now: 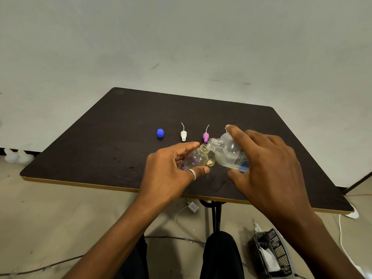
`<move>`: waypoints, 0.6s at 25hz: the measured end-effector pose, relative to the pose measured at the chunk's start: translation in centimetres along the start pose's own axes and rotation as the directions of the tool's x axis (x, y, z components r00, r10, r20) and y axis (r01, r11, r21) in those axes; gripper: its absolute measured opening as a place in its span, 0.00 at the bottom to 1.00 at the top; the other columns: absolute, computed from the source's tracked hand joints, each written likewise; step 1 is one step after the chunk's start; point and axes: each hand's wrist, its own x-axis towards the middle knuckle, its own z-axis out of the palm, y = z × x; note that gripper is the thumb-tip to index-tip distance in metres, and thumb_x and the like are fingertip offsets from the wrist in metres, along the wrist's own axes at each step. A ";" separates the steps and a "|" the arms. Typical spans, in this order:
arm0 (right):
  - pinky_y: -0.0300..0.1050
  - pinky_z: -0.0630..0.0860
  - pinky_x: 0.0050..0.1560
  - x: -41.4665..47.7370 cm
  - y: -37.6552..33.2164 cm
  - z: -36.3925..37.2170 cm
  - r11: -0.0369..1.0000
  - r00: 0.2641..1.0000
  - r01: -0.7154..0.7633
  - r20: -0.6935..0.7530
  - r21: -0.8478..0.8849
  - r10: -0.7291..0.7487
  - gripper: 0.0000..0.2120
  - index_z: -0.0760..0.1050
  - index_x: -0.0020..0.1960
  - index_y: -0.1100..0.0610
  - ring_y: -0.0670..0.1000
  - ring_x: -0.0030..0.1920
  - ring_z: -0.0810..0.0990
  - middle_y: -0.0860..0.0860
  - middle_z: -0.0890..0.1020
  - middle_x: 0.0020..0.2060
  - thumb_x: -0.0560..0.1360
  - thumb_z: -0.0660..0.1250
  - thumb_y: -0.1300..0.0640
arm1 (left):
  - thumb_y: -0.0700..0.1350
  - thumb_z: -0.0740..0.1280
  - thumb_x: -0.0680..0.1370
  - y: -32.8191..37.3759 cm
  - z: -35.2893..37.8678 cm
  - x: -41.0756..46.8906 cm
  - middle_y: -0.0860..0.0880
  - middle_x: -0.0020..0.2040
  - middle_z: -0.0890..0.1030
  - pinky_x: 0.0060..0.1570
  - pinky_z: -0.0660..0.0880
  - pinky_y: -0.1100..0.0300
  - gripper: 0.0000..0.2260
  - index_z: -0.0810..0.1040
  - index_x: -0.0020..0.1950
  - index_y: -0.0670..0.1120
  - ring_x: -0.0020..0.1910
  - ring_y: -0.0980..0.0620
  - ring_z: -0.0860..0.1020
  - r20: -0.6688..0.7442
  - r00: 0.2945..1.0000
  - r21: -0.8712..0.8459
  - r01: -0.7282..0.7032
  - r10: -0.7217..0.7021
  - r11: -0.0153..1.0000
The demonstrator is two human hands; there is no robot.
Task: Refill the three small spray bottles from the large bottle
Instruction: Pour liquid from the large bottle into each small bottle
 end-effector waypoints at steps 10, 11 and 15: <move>0.61 0.76 0.53 0.1 0.1 0.2 1.000 1.000 0.010 -0.013 -0.014 -0.010 0.42 0.69 0.71 0.50 0.62 0.56 0.79 0.54 0.81 0.57 0.60 0.81 0.48 | 0.47 0.81 0.66 -0.2 0.0 0.1 0.57 0.57 0.84 0.50 0.73 0.77 0.27 0.81 0.64 0.52 0.53 0.67 0.81 0.002 1.000 0.012 -0.002 0.002 1.000; 0.61 0.76 0.53 0.1 0.1 0.3 1.000 1.000 0.010 -0.014 -0.011 -0.010 0.42 0.69 0.71 0.50 0.62 0.56 0.79 0.55 0.81 0.57 0.60 0.81 0.48 | 0.47 0.81 0.66 -0.2 0.1 0.0 0.57 0.56 0.84 0.50 0.73 0.78 0.27 0.81 0.64 0.52 0.52 0.67 0.81 0.002 1.000 0.009 0.000 0.000 1.000; 0.61 0.76 0.53 0.0 0.1 0.3 1.000 1.000 0.008 -0.012 -0.007 -0.008 0.43 0.69 0.71 0.50 0.62 0.56 0.79 0.55 0.81 0.58 0.60 0.82 0.49 | 0.46 0.81 0.65 -0.3 0.1 0.1 0.56 0.56 0.84 0.50 0.73 0.77 0.27 0.81 0.64 0.51 0.53 0.66 0.81 -0.001 1.000 0.005 0.004 -0.004 1.000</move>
